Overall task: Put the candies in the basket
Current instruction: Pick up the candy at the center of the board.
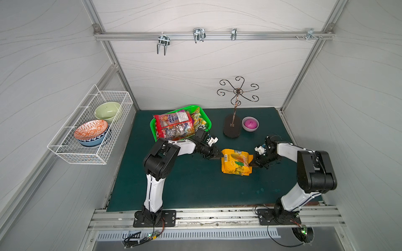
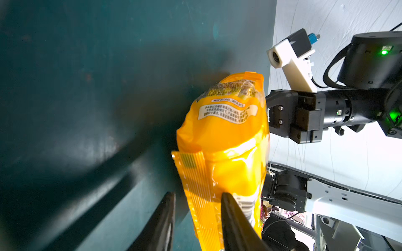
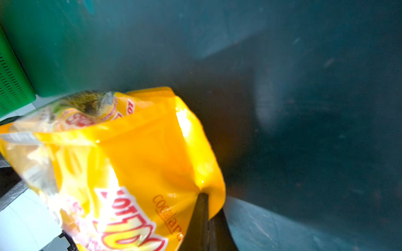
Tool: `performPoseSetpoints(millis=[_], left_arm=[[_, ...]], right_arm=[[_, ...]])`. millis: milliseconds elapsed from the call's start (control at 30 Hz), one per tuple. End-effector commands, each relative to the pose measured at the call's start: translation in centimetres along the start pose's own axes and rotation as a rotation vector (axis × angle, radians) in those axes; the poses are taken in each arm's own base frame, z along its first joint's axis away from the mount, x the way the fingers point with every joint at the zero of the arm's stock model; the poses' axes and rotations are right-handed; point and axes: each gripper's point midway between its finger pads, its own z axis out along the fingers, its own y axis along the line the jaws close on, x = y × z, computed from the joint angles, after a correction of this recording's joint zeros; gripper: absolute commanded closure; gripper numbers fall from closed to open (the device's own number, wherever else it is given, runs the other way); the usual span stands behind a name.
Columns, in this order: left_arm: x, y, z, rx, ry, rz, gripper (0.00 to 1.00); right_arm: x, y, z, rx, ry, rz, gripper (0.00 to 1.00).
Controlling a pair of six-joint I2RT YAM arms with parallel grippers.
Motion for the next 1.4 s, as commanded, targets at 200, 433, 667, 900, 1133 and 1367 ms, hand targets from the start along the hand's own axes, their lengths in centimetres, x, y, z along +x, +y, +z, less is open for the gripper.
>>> performPoseSetpoints(millis=[200,433,667,900,1133,1367], left_arm=[[-1.1,-1.3,1.2,0.097,-0.009,0.024,0.64],[-2.2,-2.3,1.4,0.229,-0.048,0.052,0.64],[-3.8,-2.7,1.5,0.308,-0.102,0.077,0.62],[-4.3,-1.1,1.5,0.302,-0.108,0.019,0.57],[-3.9,-2.9,2.4,0.38,-0.04,0.04,0.57],[-4.3,-3.6,2.7,0.44,-0.023,0.037,0.58]], right_arm=[[-0.3,-1.8,0.4,0.005,-0.003,0.072,1.0],[-0.5,-1.8,0.0,-0.003,-0.019,0.073,1.0],[-0.8,-2.3,-0.2,-0.018,-0.03,0.098,1.0],[-1.1,-2.4,-0.1,-0.036,-0.037,0.106,1.0],[-1.3,-2.0,-0.2,-0.055,-0.047,0.095,1.0],[-1.5,-1.6,-0.4,-0.073,-0.059,0.082,1.0]])
